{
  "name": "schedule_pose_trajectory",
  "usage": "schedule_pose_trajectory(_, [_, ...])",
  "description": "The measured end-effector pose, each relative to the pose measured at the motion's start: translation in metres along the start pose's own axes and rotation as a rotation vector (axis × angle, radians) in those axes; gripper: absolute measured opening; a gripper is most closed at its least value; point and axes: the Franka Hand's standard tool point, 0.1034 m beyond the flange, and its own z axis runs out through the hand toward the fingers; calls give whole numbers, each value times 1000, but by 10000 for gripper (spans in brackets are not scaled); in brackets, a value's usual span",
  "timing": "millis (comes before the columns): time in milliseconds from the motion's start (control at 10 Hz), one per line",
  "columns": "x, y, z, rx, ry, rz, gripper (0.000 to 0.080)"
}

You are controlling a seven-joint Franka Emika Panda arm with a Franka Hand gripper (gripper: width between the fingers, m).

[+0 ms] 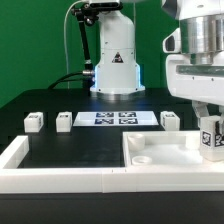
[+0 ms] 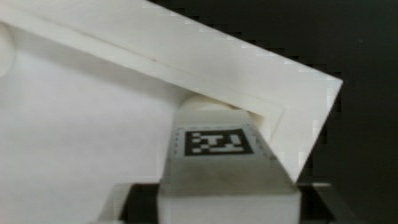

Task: Assemble square table

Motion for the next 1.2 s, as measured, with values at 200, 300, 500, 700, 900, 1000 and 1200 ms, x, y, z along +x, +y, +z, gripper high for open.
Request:
schedule_pose_trajectory(200, [0, 0, 0, 1, -3, 51, 300])
schedule_pose_trajectory(300, [0, 0, 0, 1, -4, 40, 300])
schedule_pose_trajectory(500, [-1, 0, 1, 0, -2, -76, 615])
schedule_pose_trajectory(700, [-2, 1, 2, -1, -3, -253, 640])
schedule_pose_trajectory(900, [-1, 1, 3, -3, -4, -458, 648])
schedule_pose_trajectory(1000, [-1, 1, 4, -5, -3, -539, 648])
schedule_pose_trajectory(1200, [-2, 1, 4, -4, -3, -677, 649])
